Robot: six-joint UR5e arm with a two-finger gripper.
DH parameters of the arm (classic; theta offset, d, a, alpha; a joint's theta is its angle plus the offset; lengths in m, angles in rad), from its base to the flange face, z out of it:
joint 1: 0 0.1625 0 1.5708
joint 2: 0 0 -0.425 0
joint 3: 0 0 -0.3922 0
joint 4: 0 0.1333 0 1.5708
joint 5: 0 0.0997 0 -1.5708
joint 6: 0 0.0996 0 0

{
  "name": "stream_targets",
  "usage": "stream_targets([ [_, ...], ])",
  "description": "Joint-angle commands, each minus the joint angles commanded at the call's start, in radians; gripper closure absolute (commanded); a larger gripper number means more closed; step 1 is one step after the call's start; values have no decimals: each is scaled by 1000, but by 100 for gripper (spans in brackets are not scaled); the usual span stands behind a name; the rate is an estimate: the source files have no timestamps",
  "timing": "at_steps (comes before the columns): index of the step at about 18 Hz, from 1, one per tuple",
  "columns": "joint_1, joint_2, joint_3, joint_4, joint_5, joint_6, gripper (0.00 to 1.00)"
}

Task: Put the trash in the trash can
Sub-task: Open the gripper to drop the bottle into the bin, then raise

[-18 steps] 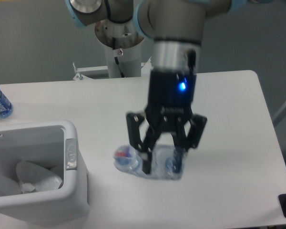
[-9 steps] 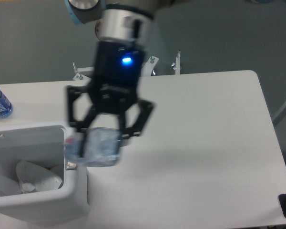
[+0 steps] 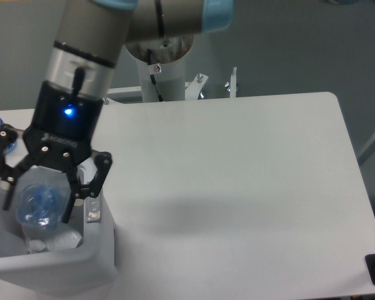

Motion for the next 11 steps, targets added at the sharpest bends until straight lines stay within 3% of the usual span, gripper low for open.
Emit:
stream_targets([
  [5, 92, 31, -9, -9, 27, 20, 0],
  [7, 135, 52, -18, -9, 136, 37, 0],
  [11, 231, 84, -23, -44, 311, 217, 0],
])
